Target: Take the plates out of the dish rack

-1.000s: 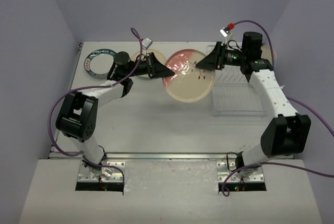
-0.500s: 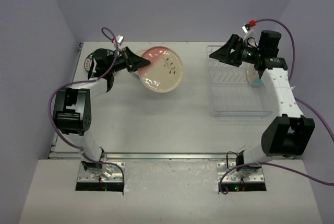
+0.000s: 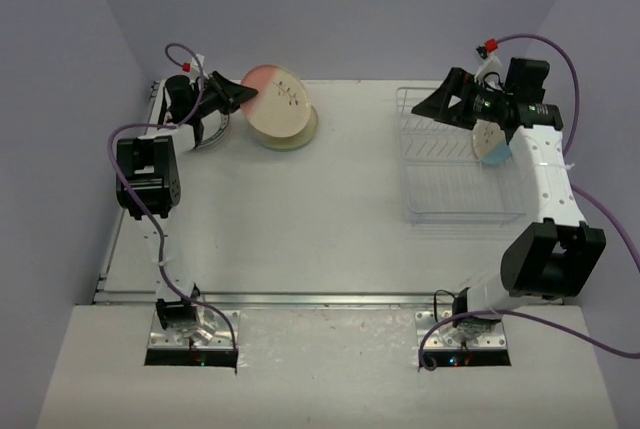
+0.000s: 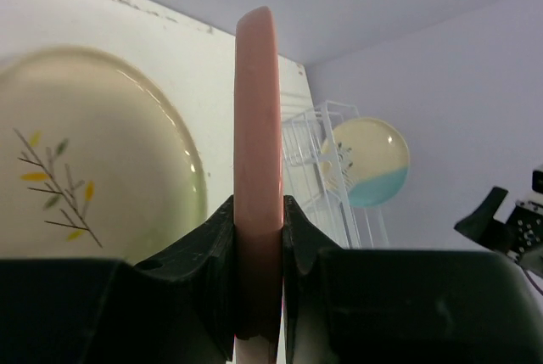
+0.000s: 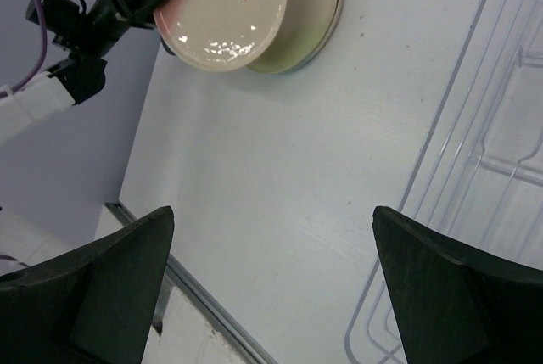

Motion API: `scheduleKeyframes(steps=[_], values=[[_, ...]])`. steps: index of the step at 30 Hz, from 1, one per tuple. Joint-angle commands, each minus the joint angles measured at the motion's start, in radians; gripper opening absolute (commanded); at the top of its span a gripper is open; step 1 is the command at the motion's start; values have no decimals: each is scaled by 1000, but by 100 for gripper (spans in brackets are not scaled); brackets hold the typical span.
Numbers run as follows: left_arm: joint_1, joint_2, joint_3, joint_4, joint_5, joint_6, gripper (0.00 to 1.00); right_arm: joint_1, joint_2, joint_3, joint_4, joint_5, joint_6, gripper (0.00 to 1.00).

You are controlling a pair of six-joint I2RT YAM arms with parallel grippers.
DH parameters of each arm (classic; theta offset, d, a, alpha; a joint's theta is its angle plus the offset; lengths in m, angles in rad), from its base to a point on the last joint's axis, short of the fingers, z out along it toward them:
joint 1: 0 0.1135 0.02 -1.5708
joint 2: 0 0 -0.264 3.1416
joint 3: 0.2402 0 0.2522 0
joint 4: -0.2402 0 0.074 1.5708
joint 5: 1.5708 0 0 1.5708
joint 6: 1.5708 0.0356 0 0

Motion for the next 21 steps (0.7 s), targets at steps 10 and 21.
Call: scheduleKeyframes(steps=[10, 21], values=[[16, 132, 175, 67, -29, -13, 0, -7, -58, 52, -135, 102, -177, 99], [10, 172, 178, 0, -28, 17, 0, -7, -57, 46, -144, 116, -191, 99]])
